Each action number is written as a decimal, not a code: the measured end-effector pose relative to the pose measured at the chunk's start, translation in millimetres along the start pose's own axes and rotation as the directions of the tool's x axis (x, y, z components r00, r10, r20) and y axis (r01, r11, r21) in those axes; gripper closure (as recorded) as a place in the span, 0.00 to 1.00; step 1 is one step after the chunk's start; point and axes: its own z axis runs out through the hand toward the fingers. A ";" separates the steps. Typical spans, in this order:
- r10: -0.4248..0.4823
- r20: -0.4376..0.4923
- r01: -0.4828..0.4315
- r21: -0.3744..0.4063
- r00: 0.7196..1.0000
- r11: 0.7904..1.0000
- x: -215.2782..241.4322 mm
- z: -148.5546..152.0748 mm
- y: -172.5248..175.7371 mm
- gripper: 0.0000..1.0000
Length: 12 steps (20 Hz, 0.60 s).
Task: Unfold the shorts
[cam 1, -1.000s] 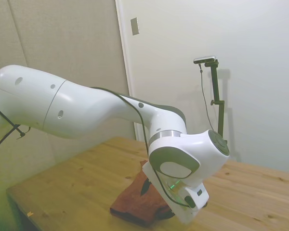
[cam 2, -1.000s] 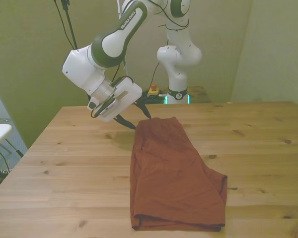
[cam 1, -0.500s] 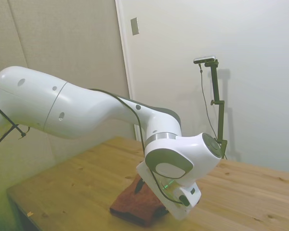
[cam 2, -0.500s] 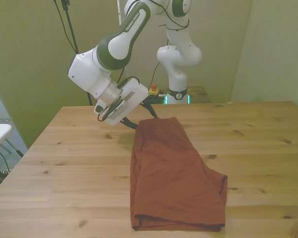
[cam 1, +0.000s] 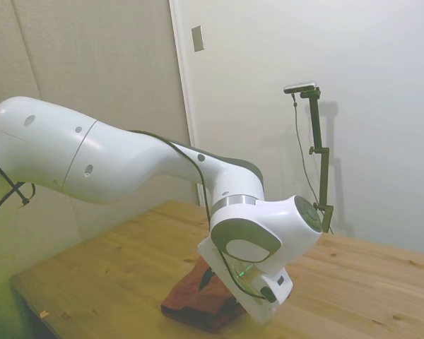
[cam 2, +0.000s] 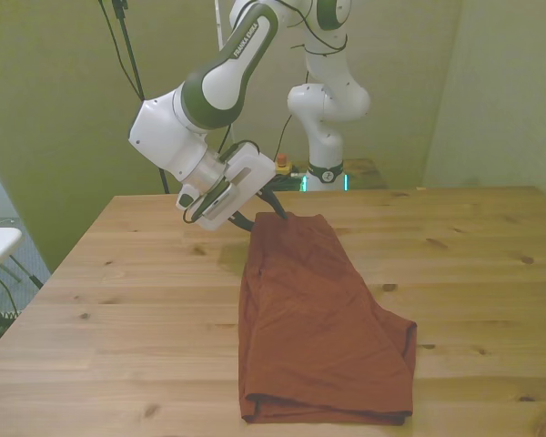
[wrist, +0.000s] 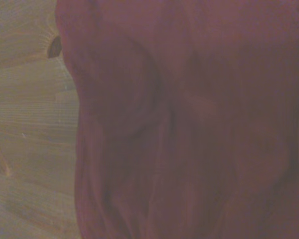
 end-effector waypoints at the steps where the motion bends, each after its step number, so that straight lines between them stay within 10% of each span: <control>1: -0.001 0.000 0.001 0.000 1.000 1.000 0.0 0.1 -0.2 1.00; 12: -0.019 0.001 0.019 0.004 1.000 1.000 -12.0 0.2 -6.7 1.00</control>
